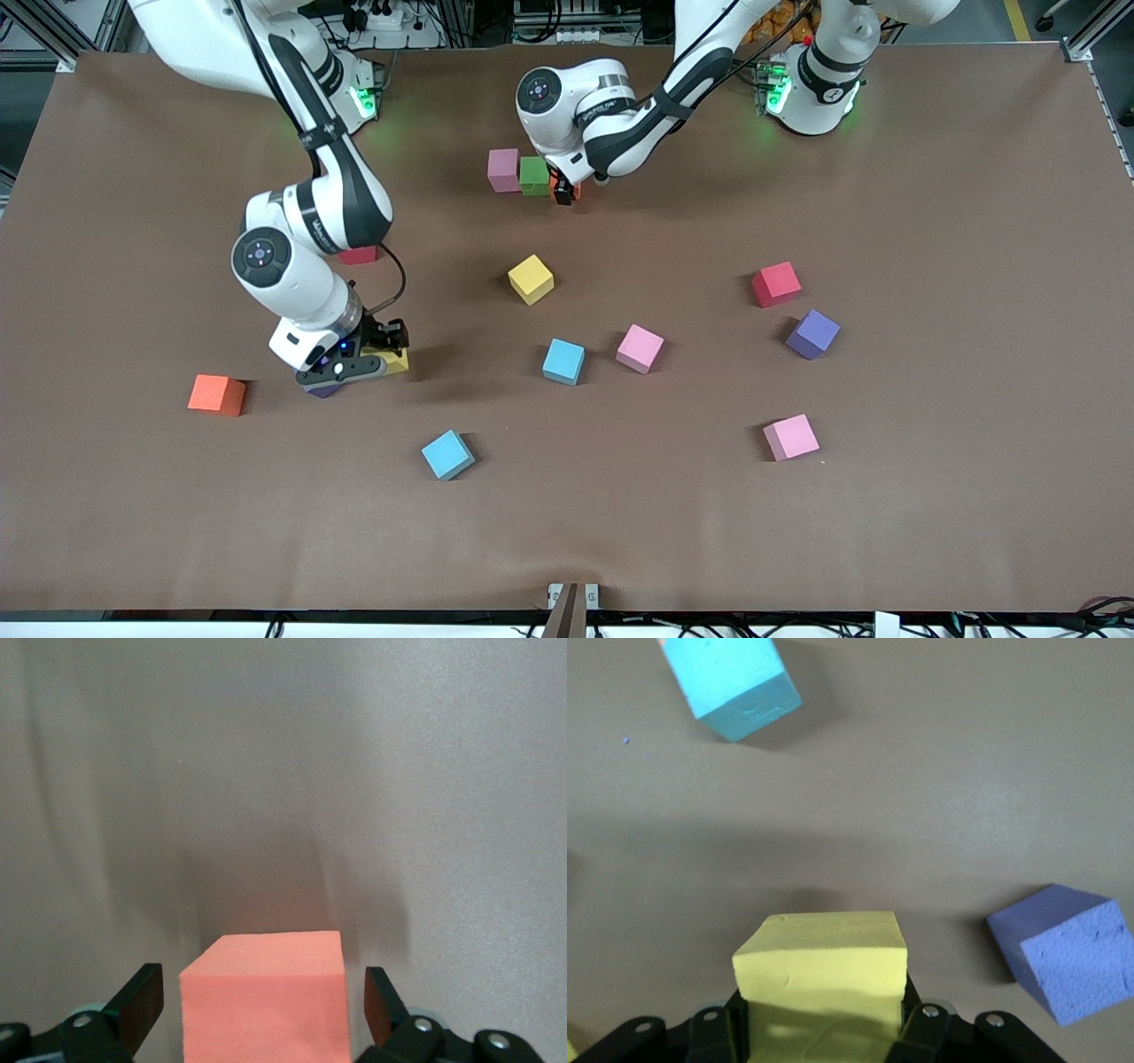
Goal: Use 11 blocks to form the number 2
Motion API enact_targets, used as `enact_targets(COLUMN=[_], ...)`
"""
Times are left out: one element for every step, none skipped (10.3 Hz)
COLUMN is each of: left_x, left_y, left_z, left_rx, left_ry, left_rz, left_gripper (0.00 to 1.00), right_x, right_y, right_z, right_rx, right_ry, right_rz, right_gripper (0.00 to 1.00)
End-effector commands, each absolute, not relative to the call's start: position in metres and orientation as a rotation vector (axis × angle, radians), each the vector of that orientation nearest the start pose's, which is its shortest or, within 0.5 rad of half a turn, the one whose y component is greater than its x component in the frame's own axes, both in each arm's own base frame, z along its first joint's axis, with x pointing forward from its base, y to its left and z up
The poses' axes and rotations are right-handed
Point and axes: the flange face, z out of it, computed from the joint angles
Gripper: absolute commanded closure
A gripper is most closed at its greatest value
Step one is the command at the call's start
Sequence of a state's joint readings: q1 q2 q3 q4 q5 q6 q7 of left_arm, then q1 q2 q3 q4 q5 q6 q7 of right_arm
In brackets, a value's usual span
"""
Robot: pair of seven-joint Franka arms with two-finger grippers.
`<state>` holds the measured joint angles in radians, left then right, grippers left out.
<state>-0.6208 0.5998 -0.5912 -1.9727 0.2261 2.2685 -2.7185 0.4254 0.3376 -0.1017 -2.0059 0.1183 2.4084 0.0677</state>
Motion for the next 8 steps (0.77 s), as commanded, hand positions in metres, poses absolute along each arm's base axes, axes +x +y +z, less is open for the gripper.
enact_targets(left_x=[0.224, 0.225, 0.224, 0.226, 0.228, 0.234, 0.237, 0.248], left_y=[-0.548, -0.546, -0.544, -0.543, -0.543, -0.544, -0.545, -0.546], left_z=[0.215, 0.227, 0.233, 0.24, 0.247, 0.255, 0.263, 0.272], left_rx=[-2.21, -2.222, -2.262, -2.286, -2.313, -2.343, -2.393, -2.447], left_ry=[-1.901, -1.879, -1.816, -1.769, -1.722, -1.664, -1.596, -1.549], left_rz=[0.03, -0.002, -0.016, -0.029, -0.037, -0.045, -0.042, -0.028], left_gripper=[0.0, 0.0, 0.0, 0.0, 0.0, 0.0, 0.0, 0.0], right_x=[0.54, 0.533, 0.524, 0.514, 0.503, 0.489, 0.474, 0.459], right_y=[0.195, 0.195, 0.199, 0.203, 0.211, 0.221, 0.231, 0.235], right_z=[0.318, 0.324, 0.331, 0.336, 0.342, 0.351, 0.357, 0.364], right_rx=[-3.04, -3.037, -3.03, -3.027, -3.026, -3.021, -3.017, -3.009], right_ry=[-0.279, -0.286, -0.296, -0.295, -0.273, -0.241, -0.214, -0.187], right_rz=[-0.081, -0.077, -0.074, -0.063, -0.048, -0.048, -0.036, -0.036], right_gripper=[0.65, 0.65, 0.65, 0.64, 0.64, 0.64, 0.64, 0.64])
